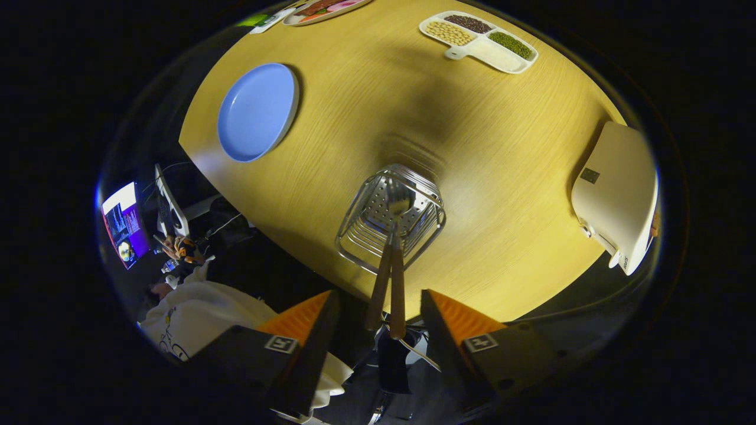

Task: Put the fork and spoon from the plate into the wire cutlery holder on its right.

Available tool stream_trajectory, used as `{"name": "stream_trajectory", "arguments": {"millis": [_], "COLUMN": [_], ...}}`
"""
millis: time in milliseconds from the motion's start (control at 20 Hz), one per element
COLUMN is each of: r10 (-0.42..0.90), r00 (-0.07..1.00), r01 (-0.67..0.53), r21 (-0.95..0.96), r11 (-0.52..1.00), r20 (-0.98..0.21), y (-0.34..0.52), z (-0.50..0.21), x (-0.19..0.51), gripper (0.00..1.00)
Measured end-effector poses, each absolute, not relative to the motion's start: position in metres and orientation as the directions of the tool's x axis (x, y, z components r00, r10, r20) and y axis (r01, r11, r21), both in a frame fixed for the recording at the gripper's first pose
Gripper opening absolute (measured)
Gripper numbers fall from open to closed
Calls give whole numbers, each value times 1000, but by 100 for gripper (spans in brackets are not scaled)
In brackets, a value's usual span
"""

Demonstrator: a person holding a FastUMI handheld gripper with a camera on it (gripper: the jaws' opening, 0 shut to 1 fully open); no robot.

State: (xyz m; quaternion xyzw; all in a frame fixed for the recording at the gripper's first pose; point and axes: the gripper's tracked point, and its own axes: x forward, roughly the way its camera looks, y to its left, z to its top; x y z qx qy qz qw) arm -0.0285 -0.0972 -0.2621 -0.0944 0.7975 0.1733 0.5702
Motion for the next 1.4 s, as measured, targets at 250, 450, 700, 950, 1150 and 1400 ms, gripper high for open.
{"name": "stream_trajectory", "arguments": {"millis": [250,450,700,950,1150,1400], "r10": [118,191,258,293,273,241], "r00": [-179,-7,201,404,583,771], "r01": [-371,-339,-327,-293,-275,-222], "r21": [178,182,184,181,131,106], "r11": [912,923,927,939,953,969], "r20": [-977,-982,-945,-866,-765,-590], "y": [-85,-72,-51,-34,-28,-18], "z": [-244,-216,-179,-144,-113,-64], "x": [-22,-18,-18,-16,-7,2], "gripper": [97,99,99,99,100,99]}}
